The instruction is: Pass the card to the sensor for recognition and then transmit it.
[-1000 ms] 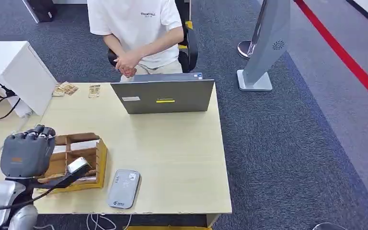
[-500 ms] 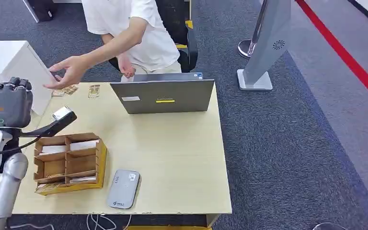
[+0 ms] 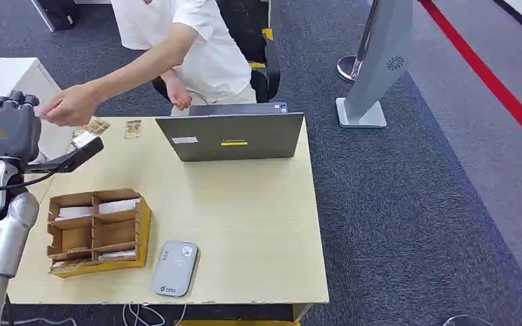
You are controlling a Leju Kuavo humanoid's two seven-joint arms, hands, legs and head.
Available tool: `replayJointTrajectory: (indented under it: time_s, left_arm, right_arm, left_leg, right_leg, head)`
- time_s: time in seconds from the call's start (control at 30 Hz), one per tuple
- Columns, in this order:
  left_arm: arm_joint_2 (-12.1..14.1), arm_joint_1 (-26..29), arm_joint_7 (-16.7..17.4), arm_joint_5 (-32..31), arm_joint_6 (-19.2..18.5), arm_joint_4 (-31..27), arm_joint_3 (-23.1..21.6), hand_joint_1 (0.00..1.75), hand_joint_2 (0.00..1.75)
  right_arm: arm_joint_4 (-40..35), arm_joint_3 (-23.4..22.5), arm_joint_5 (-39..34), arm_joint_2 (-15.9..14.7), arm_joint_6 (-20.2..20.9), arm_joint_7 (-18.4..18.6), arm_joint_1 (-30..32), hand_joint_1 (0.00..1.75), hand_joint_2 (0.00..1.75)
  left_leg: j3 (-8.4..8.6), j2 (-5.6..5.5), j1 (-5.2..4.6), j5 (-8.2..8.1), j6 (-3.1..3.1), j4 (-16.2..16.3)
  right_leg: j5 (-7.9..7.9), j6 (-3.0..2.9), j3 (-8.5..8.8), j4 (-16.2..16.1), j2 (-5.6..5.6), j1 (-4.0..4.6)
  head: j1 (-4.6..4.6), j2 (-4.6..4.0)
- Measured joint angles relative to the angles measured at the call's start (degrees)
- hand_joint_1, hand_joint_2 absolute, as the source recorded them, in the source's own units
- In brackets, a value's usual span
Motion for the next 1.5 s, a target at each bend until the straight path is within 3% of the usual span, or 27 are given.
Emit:
replayJointTrajectory:
  time_s: [0.37, 0.53, 0.63, 0.77, 0.93, 1.17, 1.3, 1.5]
  left_arm:
    - [-0.3, 2.9, -0.2, 0.9, -0.2, -1.6, 0.0, 0.00, 1.75]
    - [-0.5, 7.2, 0.1, 2.8, -3.1, -7.3, 0.0, 0.00, 1.75]
    - [-0.3, 12.9, 0.3, 4.4, -5.7, -14.5, -0.4, 0.00, 1.75]
    - [0.2, 19.7, 0.5, 4.7, -6.1, -23.2, -0.9, 0.00, 1.75]
    - [1.9, 34.0, 0.3, 4.2, -6.3, -35.9, -1.2, 0.00, 1.75]
    - [2.9, 46.2, 0.3, 4.6, -5.2, -43.8, -1.0, 0.00, 1.75]
    - [2.9, 49.6, -0.1, 4.2, -5.7, -45.9, -0.4, 0.00, 1.75]
    - [3.6, 52.1, -0.2, 4.0, -11.0, -49.0, 1.1, 0.00, 1.75]
  right_arm:
    - [0.0, 0.1, -0.2, 0.0, 0.0, -0.3, 0.1, 0.00, 1.75]
    - [0.0, 0.1, -1.4, 0.0, -0.2, -0.4, 0.3, 0.00, 1.75]
    - [0.0, -0.1, -2.6, 0.1, -0.6, -0.6, 0.4, 0.00, 1.75]
    - [0.0, -0.6, -3.7, 0.3, -0.9, -0.7, 0.7, 0.00, 1.75]
    - [-0.2, -2.3, -5.3, 0.7, -1.6, -0.7, 1.2, 0.00, 1.75]
    - [-0.6, -3.6, -6.1, 1.0, -2.3, -1.0, 1.2, 0.00, 1.75]
    - [-0.7, -4.3, -6.5, 1.2, -2.4, -2.6, 1.2, 0.00, 1.75]
    - [-0.8, -4.9, -7.6, 1.2, -2.4, -4.6, 0.4, 0.00, 1.75]
  left_leg:
    - [0.01, 0.00, 0.00, 0.01, 0.00, 0.0]
    - [-0.01, 0.02, 0.00, -0.01, 0.00, 0.0]
    - [-0.01, 0.06, -0.01, -0.08, -0.03, 0.0]
    - [-0.06, 0.04, 0.00, -0.09, -0.01, 0.0]
    - [0.07, 0.43, 0.00, -0.30, -0.07, 0.0]
    - [0.06, 0.39, 0.00, -0.33, -0.05, -0.1]
    - [0.03, 0.31, 0.00, -0.33, -0.04, -0.1]
    - [0.05, 0.25, 0.00, -0.30, -0.01, -0.1]
  right_leg:
    - [0.00, 0.00, 0.00, 0.0, 0.00, 0.00]
    - [0.00, 0.00, 0.00, 0.0, 0.02, 0.00]
    - [-0.02, 0.01, -0.01, 0.0, 0.07, 0.00]
    - [-0.07, 0.04, -0.02, 0.0, 0.01, 0.00]
    - [-0.14, 0.05, -0.05, 0.0, 0.36, -0.01]
    - [-0.18, 0.04, -0.03, 0.0, 0.30, -0.01]
    - [-0.19, 0.06, -0.01, 0.0, 0.22, 0.00]
    - [-0.18, 0.06, 0.01, 0.0, 0.22, 0.00]
  head:
    - [0.02, 0.00]
    - [0.02, 0.00]
    - [0.02, 0.00]
    - [0.04, 0.00]
    - [0.11, 0.00]
    - [0.07, 0.00]
    - [0.07, 0.00]
    - [0.09, 0.00]
